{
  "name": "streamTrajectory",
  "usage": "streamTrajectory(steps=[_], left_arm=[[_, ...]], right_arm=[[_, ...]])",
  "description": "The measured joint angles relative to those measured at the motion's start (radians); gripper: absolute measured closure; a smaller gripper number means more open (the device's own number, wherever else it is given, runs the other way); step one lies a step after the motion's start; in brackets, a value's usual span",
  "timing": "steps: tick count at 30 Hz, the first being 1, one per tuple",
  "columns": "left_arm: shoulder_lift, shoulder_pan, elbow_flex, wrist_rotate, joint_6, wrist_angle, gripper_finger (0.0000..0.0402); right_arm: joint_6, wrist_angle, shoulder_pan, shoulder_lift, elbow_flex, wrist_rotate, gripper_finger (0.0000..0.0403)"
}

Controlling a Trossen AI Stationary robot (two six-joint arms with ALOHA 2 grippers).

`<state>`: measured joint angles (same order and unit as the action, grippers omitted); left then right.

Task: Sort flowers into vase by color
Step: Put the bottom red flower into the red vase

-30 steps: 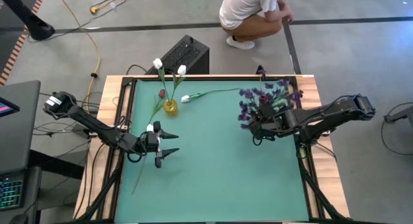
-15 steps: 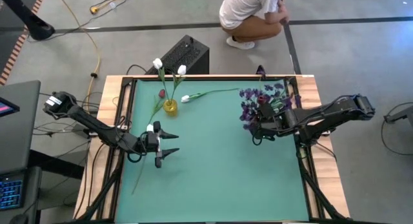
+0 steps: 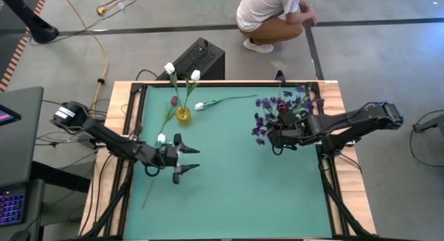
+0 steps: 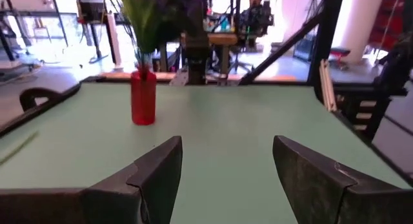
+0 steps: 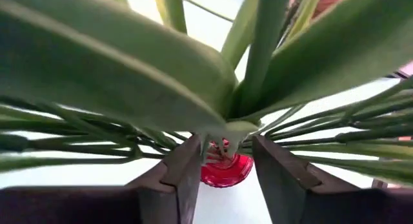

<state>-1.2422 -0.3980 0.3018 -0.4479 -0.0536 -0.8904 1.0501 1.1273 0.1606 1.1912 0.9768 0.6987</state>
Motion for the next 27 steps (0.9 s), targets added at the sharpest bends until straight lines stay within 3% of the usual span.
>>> streamTrajectory(steps=[4,11,20,27], left_arm=[[-0.114,0.011,0.069,0.05,0.008,0.001,0.0171],[-0.266,0.014,0.191,0.051,0.052,0.002,0.0171],[-0.511,0.086,0.449,0.161,0.063,0.011,0.0171],[-0.699,0.203,0.703,0.104,0.096,0.079,0.0171]], right_arm=[[-0.007,0.001,-0.021,-0.001,0.0,-0.017,0.0212],[-0.026,0.009,-0.028,-0.001,0.002,-0.039,0.0204],[-0.03,-0.004,-0.029,-0.001,0.002,-0.045,0.0245],[-0.03,-0.006,-0.028,-0.001,0.001,-0.049,0.0276]])
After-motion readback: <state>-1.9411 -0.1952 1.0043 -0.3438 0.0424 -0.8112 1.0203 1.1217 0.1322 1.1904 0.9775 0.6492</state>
